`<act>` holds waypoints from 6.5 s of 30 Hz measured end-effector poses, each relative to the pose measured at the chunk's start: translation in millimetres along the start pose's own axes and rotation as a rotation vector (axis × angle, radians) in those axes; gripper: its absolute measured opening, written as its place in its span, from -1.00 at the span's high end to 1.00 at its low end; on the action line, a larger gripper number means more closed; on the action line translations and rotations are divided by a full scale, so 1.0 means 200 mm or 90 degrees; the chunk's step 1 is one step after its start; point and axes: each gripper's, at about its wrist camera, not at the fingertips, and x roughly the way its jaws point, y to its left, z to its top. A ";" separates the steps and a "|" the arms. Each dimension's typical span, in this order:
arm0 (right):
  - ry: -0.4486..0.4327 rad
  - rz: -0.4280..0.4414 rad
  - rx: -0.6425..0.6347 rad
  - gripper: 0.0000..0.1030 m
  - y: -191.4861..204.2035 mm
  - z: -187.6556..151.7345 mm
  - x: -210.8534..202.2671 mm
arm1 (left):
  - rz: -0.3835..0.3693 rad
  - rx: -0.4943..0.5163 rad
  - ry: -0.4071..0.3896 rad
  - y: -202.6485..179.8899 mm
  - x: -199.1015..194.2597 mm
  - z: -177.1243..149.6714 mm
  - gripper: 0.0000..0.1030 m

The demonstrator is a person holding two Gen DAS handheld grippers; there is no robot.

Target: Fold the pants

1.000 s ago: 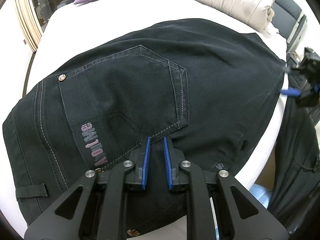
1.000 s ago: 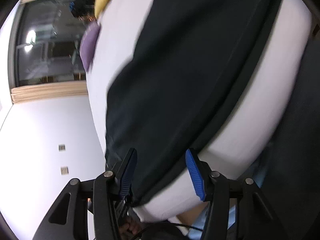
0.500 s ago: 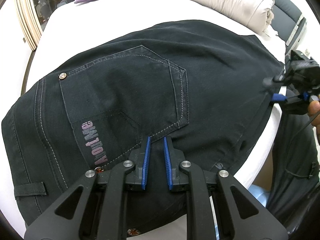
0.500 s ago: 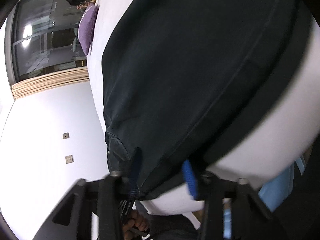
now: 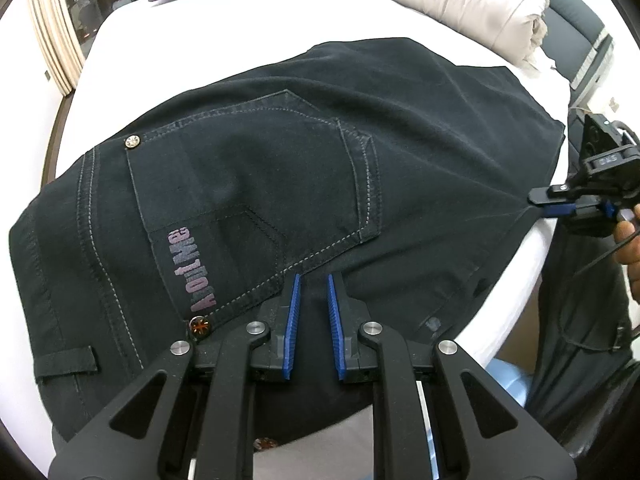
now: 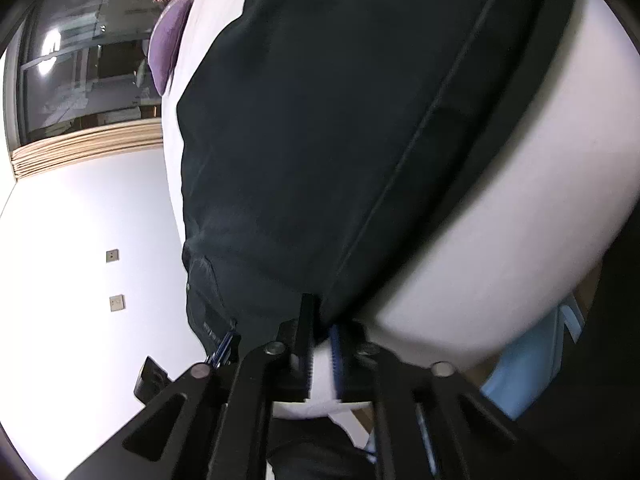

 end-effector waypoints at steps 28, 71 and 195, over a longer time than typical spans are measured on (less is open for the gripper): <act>-0.491 0.042 0.101 1.00 -0.54 0.88 -0.88 | -0.044 -0.051 -0.026 -0.05 0.09 0.13 0.67; -0.229 0.070 -0.093 1.00 -0.05 0.22 -0.15 | -0.001 -0.092 -0.064 -0.11 0.11 0.22 0.65; -0.302 -0.459 -0.994 0.87 0.84 -0.95 0.55 | -0.296 -0.298 0.000 0.13 0.18 0.62 0.75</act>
